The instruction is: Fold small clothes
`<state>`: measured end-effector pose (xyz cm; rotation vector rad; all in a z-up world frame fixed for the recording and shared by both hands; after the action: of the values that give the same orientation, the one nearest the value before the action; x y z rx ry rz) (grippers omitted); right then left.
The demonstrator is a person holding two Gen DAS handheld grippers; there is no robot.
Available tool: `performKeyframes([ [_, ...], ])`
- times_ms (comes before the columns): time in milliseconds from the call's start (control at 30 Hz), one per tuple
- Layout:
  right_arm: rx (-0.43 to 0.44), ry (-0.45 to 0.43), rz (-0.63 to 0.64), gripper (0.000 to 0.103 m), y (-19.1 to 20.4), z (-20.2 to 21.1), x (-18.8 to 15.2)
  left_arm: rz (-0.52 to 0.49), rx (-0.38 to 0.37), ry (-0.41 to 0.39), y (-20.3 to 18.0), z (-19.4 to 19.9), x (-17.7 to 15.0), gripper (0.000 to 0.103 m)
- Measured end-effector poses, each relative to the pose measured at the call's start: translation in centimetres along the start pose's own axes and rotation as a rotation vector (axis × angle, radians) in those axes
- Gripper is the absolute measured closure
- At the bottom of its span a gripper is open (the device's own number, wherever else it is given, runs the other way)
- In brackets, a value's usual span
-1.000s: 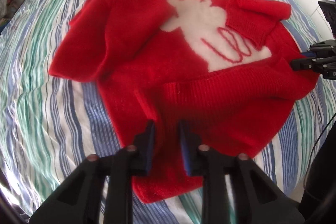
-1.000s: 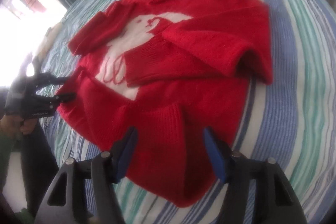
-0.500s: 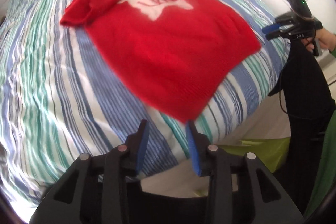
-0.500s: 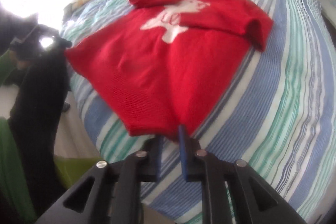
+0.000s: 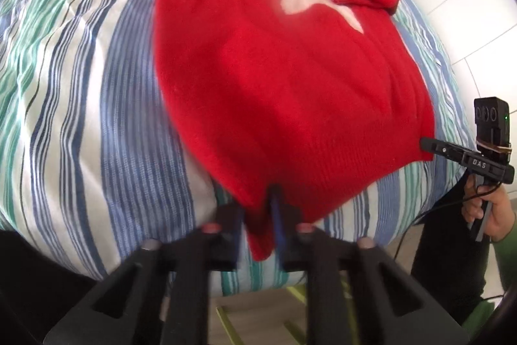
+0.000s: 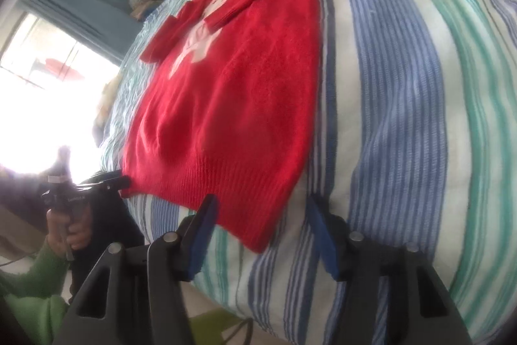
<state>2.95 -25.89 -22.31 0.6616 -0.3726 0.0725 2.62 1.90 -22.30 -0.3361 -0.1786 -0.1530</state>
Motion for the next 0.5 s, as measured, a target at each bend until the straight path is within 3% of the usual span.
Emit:
performKeyframes([
  [33, -0.006, 0.014, 0.019, 0.097, 0.3, -0.3, 0.1, 0.009, -0.008, -0.011, 0.1, 0.6, 0.1, 0.099],
  [167, -0.072, 0.016, 0.065, 0.099, 1.8, 1.8, 0.7, -0.001, 0.041, -0.086, 1.5, 4.8, 0.1, 0.099],
  [267, -0.085, 0.009, 0.087, 0.099, 3.7, 4.3, 0.7, 0.021, 0.084, -0.1, 3.1, 6.3, 0.1, 0.099],
  [367, -0.119, 0.028, 0.094, 0.099, 4.3, 4.1, 0.3, 0.041, 0.133, -0.029, 3.0, 3.6, -0.6, 0.099],
  [433, -0.183, 0.079, 0.086, 0.099, 3.1, 2.1, -0.8, 0.032, 0.176, 0.037, 2.6, 1.1, -1.1, 0.099],
  [500, -0.258, 0.145, 0.072, 0.099, 0.9, -0.2, -2.2, -0.001, 0.251, 0.044, 2.3, -0.6, -1.4, 0.099],
])
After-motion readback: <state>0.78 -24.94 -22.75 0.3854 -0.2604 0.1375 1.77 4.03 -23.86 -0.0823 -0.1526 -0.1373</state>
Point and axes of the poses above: each gripper's, at about its wrist camera, not at the fingertips, and z roughly against the way its jaws point, y to its left, x to its top, the point moved 8 cm from there along -z, roughly the way its jaws point, and after that the axes turned 7 degrees about z, right-handed, at the moved point
